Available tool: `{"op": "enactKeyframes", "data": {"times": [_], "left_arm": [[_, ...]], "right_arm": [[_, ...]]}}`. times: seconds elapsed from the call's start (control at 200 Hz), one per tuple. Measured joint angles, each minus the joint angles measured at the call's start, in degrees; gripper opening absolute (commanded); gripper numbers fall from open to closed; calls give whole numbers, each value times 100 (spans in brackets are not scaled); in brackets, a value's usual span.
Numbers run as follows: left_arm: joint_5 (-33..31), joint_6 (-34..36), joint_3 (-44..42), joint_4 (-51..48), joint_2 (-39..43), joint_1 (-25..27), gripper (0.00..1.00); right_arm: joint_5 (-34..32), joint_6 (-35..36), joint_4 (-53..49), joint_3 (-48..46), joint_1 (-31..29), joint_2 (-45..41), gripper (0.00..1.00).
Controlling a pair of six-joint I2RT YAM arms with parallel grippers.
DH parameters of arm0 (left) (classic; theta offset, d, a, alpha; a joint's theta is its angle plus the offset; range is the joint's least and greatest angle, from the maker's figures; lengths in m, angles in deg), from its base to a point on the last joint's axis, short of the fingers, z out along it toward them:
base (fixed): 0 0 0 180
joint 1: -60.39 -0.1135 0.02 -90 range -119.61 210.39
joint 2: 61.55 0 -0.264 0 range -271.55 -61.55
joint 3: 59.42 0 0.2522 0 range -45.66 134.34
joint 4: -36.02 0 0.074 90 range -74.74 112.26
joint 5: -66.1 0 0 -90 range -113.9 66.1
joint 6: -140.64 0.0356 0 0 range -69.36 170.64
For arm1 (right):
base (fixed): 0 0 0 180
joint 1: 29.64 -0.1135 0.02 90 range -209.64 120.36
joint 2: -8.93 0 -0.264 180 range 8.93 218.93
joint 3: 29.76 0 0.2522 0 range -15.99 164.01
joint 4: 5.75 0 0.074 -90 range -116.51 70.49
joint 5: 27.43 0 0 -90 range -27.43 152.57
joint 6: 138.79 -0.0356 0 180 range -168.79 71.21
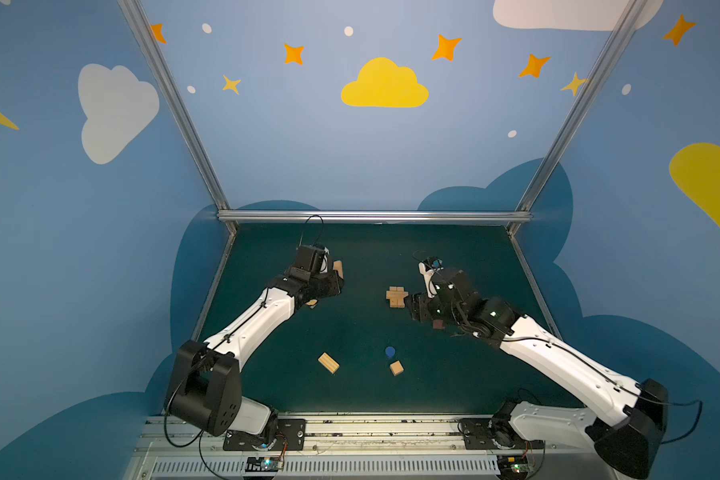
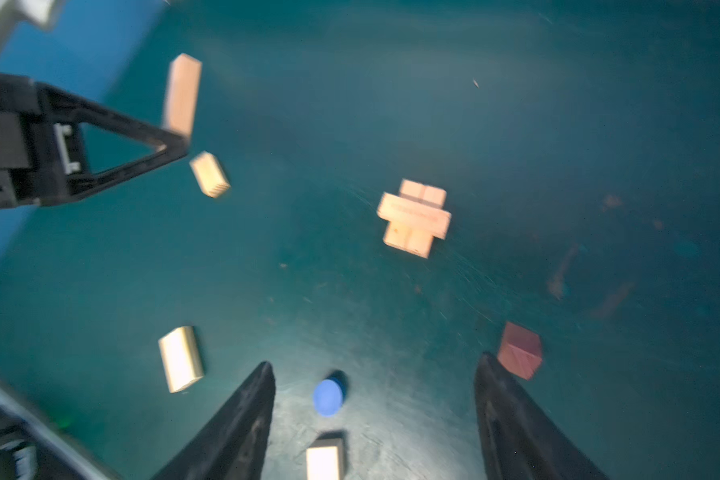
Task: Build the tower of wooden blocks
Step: 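Lift the pale plank with the left gripper while the right gripper draws back, then hold the plank upright with the left gripper while the right gripper closes on it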
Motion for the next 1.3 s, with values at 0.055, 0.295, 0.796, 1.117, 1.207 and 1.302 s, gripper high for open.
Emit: {"op": "enactKeyframes", "data": {"times": [0.055,0.295,0.796,1.117,1.207,1.302], "left_arm": [[391,33,-20,317,264,0,4],[1775,-52,-105,1827,1196,4,4],[3257,-863,-1110,4232,2024,138,4],[3497,-861,-1132,4666,2653,234,4],[3534,-861,-1167,4693,2673,269,4],[3576,-861,-1202,4699,2682,315,4]], "right_arm": [[223,125,358,-166,48,-302,69],[1604,461,1982,-579,485,-1340,69],[4218,-415,4426,-487,636,-748,64],[5040,-1036,5115,-33,625,17,59],[5224,-1139,5200,118,584,219,57],[5399,-1198,5261,260,514,374,56]]}}
